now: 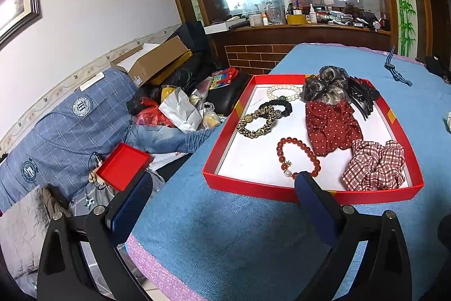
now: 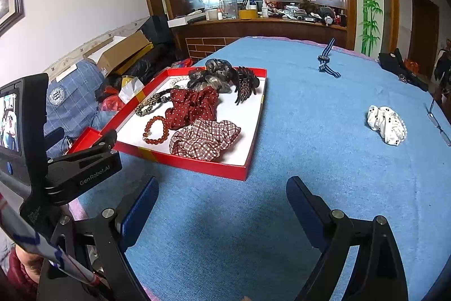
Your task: Organize jewelry
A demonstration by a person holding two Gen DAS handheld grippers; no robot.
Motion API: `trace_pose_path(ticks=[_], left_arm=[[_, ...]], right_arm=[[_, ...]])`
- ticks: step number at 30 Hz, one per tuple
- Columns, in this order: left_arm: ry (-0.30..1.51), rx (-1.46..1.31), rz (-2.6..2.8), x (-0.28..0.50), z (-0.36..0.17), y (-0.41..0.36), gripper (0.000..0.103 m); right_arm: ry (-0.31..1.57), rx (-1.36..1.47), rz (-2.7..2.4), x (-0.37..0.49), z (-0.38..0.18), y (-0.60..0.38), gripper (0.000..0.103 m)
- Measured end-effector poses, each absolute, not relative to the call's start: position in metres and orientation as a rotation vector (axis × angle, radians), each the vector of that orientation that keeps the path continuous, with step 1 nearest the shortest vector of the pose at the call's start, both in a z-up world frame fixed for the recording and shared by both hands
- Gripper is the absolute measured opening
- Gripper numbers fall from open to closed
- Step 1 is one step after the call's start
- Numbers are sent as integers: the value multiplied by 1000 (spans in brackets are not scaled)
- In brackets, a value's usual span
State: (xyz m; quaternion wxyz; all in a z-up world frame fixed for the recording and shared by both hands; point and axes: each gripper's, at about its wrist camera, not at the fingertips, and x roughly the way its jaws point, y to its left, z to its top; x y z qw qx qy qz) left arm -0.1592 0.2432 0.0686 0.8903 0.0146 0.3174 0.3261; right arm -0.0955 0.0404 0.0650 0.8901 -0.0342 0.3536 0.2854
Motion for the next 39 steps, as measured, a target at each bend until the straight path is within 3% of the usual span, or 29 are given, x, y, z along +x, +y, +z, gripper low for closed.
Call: trace_pose_path(ticks=[39], left_arm=[[665,26,691,-163,63,245,101]], right_arm=[[756,-82,577,-97,59,45,95]])
